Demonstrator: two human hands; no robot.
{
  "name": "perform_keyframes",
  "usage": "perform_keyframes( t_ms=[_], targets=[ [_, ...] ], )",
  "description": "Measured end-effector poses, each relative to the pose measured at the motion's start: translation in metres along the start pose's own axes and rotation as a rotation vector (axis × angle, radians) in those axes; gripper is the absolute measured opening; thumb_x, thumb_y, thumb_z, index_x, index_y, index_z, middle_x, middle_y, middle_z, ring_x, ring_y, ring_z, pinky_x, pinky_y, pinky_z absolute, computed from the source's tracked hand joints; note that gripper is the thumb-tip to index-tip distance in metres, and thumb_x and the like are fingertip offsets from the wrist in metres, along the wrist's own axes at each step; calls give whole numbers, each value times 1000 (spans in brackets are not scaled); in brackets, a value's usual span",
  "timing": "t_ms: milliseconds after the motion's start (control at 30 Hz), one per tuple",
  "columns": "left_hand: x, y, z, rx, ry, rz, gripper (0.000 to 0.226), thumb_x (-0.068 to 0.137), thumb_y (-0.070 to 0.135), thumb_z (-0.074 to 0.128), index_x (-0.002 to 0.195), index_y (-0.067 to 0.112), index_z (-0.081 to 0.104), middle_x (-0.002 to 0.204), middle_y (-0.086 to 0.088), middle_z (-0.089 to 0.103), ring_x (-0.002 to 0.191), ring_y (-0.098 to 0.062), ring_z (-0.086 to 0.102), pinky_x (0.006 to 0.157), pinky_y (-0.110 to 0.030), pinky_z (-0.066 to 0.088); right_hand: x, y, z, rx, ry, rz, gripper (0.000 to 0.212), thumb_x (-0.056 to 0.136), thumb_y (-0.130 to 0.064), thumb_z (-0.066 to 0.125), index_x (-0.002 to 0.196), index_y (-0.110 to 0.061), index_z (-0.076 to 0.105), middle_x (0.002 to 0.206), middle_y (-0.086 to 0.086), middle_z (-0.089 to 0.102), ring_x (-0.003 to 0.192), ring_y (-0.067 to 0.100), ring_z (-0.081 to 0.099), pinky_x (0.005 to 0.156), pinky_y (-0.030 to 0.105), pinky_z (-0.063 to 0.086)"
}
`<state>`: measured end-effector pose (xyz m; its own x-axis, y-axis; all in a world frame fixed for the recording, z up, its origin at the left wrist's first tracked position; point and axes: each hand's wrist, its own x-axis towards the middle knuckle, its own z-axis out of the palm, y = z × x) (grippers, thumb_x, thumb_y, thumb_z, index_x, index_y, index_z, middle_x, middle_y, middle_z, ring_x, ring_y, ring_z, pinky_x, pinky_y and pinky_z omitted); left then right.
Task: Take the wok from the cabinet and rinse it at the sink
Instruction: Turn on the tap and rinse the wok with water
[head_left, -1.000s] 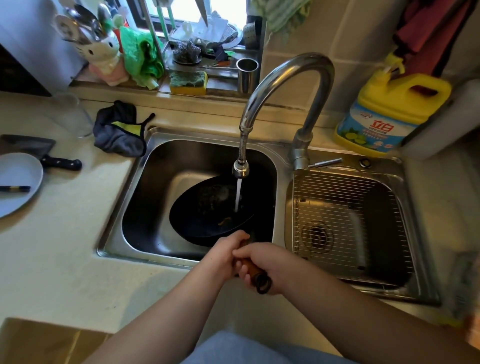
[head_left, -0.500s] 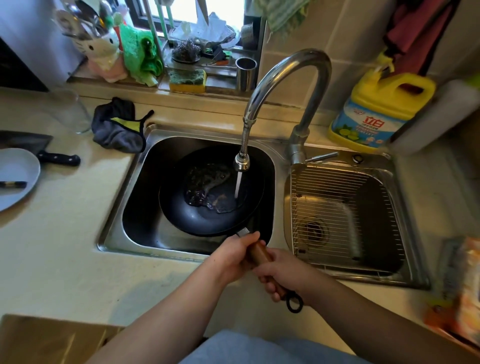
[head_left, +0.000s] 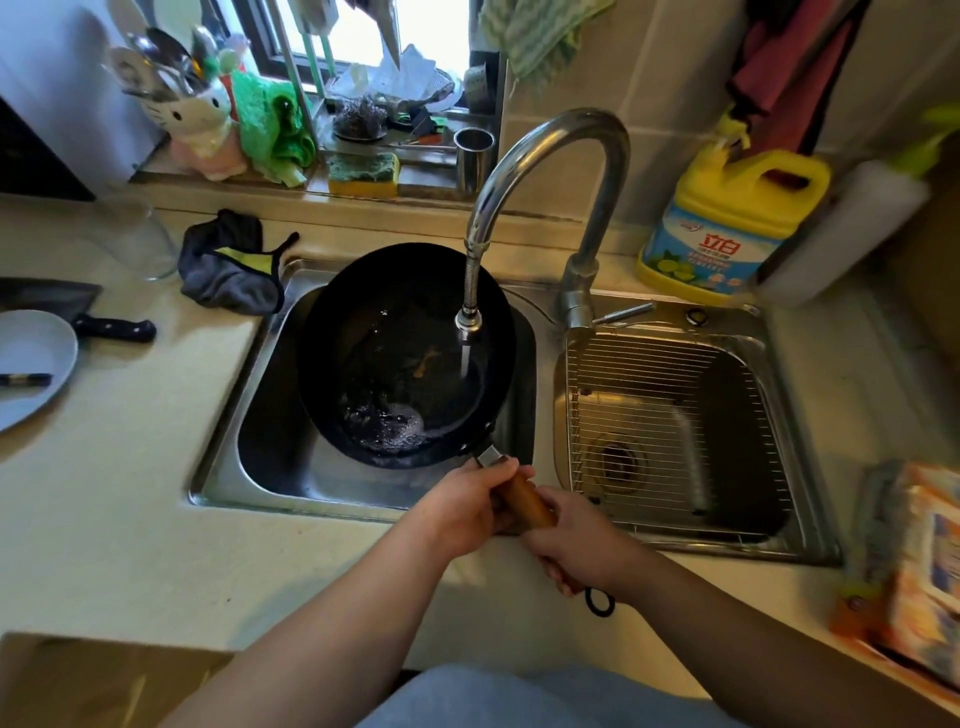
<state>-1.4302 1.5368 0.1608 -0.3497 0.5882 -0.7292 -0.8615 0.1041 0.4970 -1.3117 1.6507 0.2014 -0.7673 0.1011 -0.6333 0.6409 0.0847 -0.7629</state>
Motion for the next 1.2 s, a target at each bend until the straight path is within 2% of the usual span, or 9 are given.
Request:
perform_keyframes(
  t_ms=[167, 267, 367, 533, 667, 900, 967, 1100, 1200],
  targets=[
    [-5, -10, 9, 9, 38, 73, 25, 96, 14, 59, 118, 3, 58, 105, -13, 69, 99, -30, 66, 79, -43, 57, -2, 4, -12, 7, -58, 5, 31, 89, -7, 61, 118, -18, 57, 51, 0, 57, 39, 15, 51, 40, 26, 45],
    [-7, -12, 14, 23, 97, 130, 15, 98, 15, 56, 110, 7, 59, 108, -15, 65, 100, -32, 64, 82, -45, 56, 0, 1, -17, 27, -109, 16, 33, 91, -6, 61, 123, -15, 55, 52, 3, 54, 40, 16, 48, 43, 29, 43],
    [-8, -9, 18, 6, 182, 175, 12, 98, 13, 56, 110, 10, 55, 104, -11, 67, 93, -27, 64, 76, -41, 54, 4, -5, -17, 99, -173, 4, 34, 91, -2, 58, 123, -13, 55, 55, 7, 50, 41, 17, 45, 42, 29, 41],
    [-17, 2, 20, 52, 287, 259, 1, 97, 10, 57, 97, 11, 57, 92, -9, 65, 72, -19, 60, 44, -20, 48, 12, -15, -10, 195, -251, 8, 35, 92, 1, 57, 125, -8, 53, 59, 7, 44, 43, 16, 41, 39, 26, 39],
    [-24, 9, 18, 70, 329, 302, 6, 96, 9, 59, 101, 8, 56, 87, -8, 63, 70, -19, 58, 56, -29, 47, 13, -20, -6, 312, -330, 5, 32, 92, 1, 56, 122, -8, 53, 58, 2, 48, 41, 11, 43, 37, 22, 39],
    [-33, 12, 14, 143, 368, 338, 18, 93, 11, 62, 106, 1, 56, 73, -7, 58, 53, -15, 53, 38, -19, 41, 9, -28, 0, 513, -458, 69, 29, 90, 5, 50, 114, -11, 47, 62, -2, 48, 42, 7, 39, 36, 18, 34],
    [-34, 13, 12, 145, 369, 335, 16, 92, 12, 64, 103, 2, 58, 70, -6, 62, 51, -14, 57, 41, -20, 44, 5, -31, 2, 559, -485, 78, 29, 89, 3, 51, 115, -11, 46, 63, -2, 48, 42, 5, 40, 35, 16, 35],
    [-35, 11, 8, 203, 380, 293, 18, 88, 21, 69, 93, 6, 61, 67, -3, 68, 57, -18, 64, 59, -33, 54, -4, -32, 4, 675, -495, 120, 35, 93, 3, 48, 126, -8, 46, 63, -1, 49, 43, 5, 44, 36, 15, 39],
    [-34, 7, 10, 231, 353, 267, 21, 87, 24, 70, 92, 6, 61, 62, -2, 66, 50, -15, 61, 49, -28, 50, -14, -35, 3, 712, -468, 159, 29, 93, 3, 49, 120, -7, 47, 63, 0, 50, 44, 5, 46, 36, 16, 41]
  ],
)
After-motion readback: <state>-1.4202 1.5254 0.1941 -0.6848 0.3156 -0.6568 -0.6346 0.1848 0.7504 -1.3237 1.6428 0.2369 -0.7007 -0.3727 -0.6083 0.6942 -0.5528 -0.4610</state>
